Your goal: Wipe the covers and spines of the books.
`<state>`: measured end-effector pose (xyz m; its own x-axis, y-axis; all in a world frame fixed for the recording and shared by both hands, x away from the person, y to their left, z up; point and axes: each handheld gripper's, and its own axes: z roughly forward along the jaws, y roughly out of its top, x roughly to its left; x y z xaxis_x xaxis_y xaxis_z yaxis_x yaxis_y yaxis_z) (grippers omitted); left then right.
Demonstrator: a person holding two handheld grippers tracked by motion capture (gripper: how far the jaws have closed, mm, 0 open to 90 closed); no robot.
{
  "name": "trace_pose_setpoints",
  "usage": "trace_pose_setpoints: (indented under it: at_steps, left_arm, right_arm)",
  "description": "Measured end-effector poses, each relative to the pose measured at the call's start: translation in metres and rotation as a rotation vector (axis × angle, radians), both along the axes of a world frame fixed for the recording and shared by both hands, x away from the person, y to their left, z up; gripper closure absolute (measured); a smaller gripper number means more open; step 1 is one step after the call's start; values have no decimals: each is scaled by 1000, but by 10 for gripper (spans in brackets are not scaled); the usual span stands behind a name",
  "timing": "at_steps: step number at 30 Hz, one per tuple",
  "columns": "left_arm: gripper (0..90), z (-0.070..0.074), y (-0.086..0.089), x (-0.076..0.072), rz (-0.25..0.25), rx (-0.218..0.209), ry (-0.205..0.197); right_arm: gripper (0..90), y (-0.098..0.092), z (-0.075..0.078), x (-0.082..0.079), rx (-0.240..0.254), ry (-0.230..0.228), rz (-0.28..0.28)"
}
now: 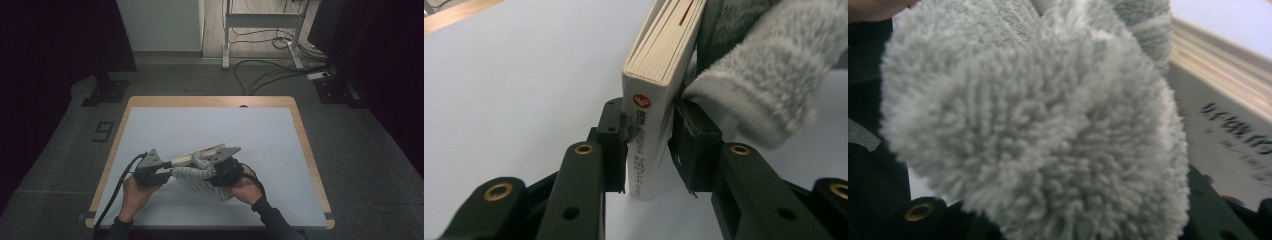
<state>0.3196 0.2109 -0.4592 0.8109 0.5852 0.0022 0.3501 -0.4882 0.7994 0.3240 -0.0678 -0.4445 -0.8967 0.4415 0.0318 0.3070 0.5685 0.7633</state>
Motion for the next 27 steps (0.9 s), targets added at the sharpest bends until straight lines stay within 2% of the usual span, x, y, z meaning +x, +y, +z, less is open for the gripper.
trace_pose_setpoints:
  at_steps: [13, 21, 25, 27]
  left_arm:
    - [671, 0, 0, 0, -4, 5, -3]
    - [670, 0, 0, 0, -5, 5, -3]
    - [670, 0, 0, 0, -6, 5, -3]
    - [670, 0, 0, 0, -7, 5, -2]
  right_arm:
    - [601, 4, -36, 1, -12, 20, -12]
    - [582, 6, -57, 1, -59, 21, -16]
    - [573, 8, -68, 0, -77, 46, -9]
    - [555, 9, -69, -1, -83, 45, -5]
